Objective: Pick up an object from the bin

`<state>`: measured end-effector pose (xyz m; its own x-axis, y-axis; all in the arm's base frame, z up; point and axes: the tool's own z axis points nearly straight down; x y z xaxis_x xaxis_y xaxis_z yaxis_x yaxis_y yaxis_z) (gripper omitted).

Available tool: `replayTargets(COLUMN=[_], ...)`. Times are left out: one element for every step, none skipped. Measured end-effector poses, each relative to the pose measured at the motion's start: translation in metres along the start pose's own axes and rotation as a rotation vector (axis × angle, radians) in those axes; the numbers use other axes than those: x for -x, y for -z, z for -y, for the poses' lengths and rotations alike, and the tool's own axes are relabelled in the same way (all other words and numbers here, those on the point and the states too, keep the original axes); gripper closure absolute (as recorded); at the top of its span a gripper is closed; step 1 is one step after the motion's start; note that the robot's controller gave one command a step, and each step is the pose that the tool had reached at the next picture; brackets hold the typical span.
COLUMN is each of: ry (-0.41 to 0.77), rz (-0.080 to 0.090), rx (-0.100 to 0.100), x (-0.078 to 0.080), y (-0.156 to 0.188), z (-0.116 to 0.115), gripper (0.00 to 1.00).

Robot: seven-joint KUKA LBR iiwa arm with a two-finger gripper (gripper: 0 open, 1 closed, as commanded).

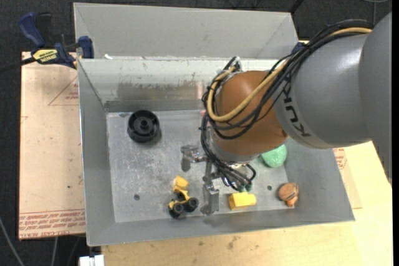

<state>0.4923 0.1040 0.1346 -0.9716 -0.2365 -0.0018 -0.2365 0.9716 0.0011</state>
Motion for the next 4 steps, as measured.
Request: replayTargets(ry=[0.097,0.453,0.453,0.453], rz=[-0.002,-0.001,-0.001,-0.001], rx=[0.0,0.002,0.002,0.002], x=[0.004,0.012,0.012,0.012], y=[-0.025,-0.06,-0.06,-0.06], z=[-0.019,-0.024,-0.024,-0.024], gripper=[0.0,1.0,1.0,1.0])
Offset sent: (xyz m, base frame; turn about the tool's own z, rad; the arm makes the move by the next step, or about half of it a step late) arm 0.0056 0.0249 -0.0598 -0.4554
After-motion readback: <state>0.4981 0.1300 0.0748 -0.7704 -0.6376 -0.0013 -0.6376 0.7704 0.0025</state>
